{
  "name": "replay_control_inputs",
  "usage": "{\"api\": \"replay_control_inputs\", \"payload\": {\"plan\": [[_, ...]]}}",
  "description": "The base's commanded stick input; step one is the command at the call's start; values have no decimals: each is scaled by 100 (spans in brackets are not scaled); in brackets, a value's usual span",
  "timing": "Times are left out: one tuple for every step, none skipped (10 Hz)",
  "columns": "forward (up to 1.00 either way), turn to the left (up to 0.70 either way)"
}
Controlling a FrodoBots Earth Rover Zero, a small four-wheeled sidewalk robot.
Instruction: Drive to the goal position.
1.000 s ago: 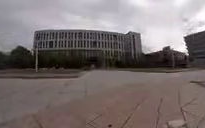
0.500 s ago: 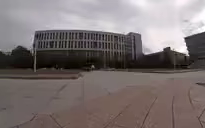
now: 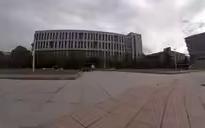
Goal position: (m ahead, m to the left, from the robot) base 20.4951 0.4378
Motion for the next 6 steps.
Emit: {"api": "replay_control_inputs", "payload": {"plan": [[70,0],[70,0],[70,0],[70,0],[70,0],[70,0]]}}
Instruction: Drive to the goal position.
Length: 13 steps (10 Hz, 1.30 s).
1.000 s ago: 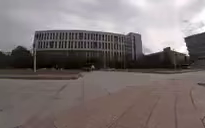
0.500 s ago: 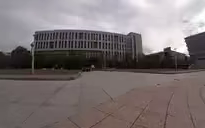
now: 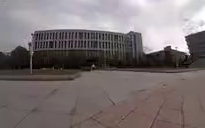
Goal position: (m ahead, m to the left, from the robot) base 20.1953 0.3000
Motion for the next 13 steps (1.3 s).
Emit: {"api": "replay_control_inputs", "payload": {"plan": [[70,0],[70,0],[70,0],[70,0],[70,-26],[70,-34],[70,-31],[70,-22],[70,-11],[70,0],[70,0],[70,0],[70,0]]}}
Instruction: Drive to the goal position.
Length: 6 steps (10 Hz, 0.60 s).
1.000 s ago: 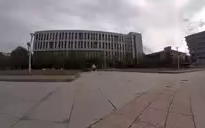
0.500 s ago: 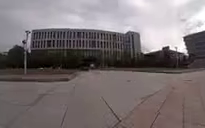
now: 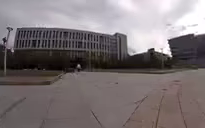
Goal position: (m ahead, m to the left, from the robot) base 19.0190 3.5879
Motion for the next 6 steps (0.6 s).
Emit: {"api": "replay_control_inputs", "payload": {"plan": [[70,0],[70,0],[70,0],[70,0],[70,0],[70,0]]}}
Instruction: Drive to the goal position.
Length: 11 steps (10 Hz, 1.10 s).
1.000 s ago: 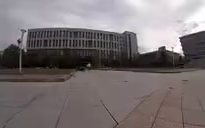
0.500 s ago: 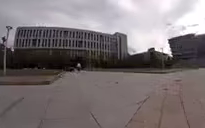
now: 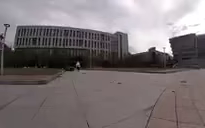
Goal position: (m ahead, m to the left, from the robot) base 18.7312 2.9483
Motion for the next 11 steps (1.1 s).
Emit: {"api": "replay_control_inputs", "payload": {"plan": [[70,0],[70,0],[70,0],[70,0],[70,0],[70,0],[70,0],[70,0],[70,0],[70,0],[70,0]]}}
